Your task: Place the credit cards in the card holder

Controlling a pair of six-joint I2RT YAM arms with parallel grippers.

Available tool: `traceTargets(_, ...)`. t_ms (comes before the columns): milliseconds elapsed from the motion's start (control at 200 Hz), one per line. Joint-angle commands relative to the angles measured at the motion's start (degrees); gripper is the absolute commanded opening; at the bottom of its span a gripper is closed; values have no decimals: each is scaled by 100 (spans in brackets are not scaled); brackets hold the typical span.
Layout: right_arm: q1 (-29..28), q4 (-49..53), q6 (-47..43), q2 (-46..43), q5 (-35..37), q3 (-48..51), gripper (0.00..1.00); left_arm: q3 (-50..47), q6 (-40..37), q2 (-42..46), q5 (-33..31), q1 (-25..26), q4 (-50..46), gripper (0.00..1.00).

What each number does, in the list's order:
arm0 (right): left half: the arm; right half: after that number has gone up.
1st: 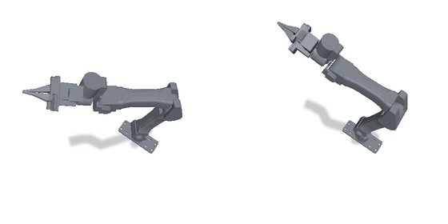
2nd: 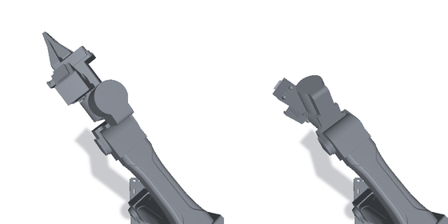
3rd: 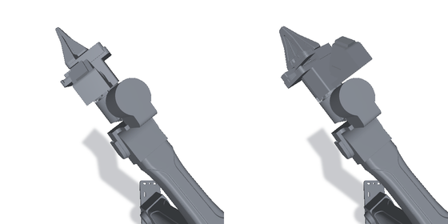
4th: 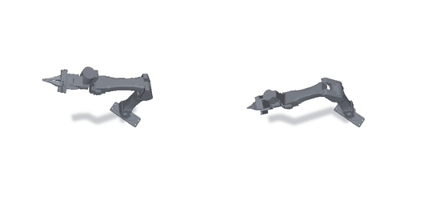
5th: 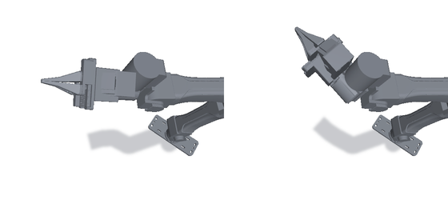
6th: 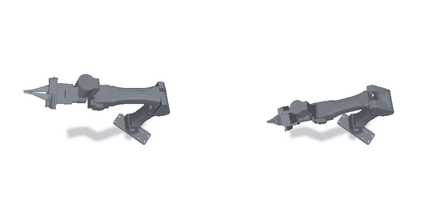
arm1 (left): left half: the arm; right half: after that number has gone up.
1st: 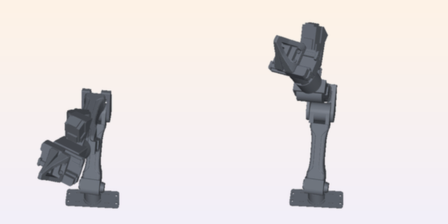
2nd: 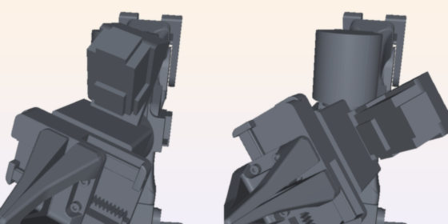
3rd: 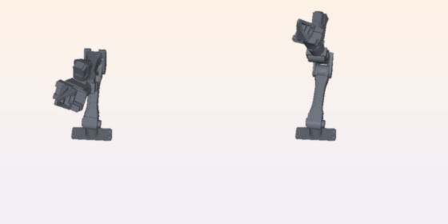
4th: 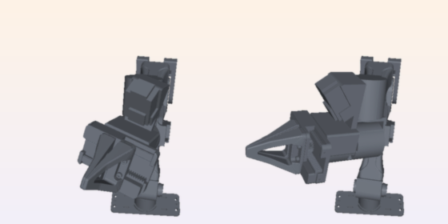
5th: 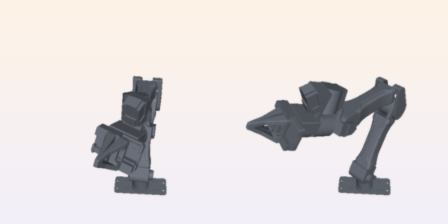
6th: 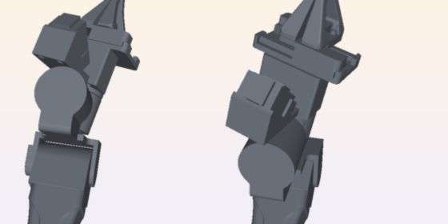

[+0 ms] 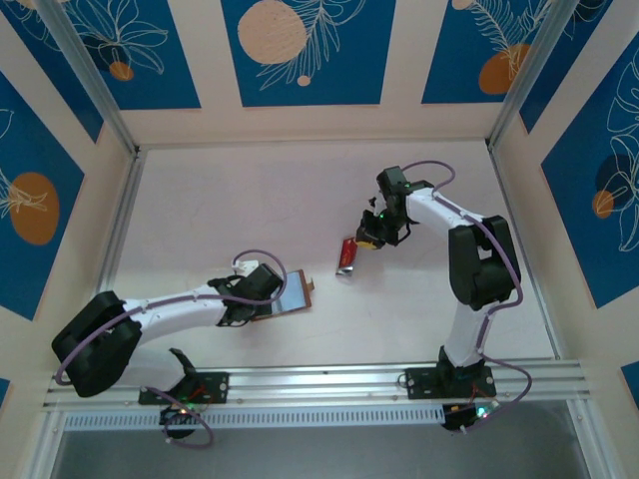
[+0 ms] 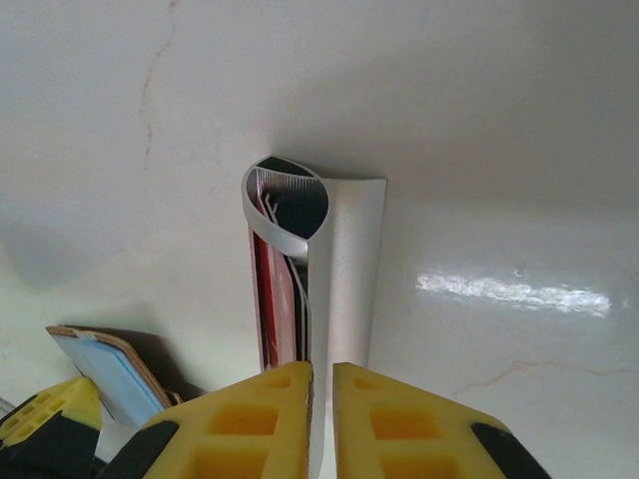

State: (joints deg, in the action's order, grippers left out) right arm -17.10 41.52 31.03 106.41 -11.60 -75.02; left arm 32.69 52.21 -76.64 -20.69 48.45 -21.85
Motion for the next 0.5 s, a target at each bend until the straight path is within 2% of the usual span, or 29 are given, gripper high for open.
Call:
traceTargets(0,32,14,26,133,-261,-91,14,-221,18,-316,275,39,-436,10)
traceTargets(495,-43,-126,11,147,-572,-113,14,-235,20,-395,294,33,-378,10)
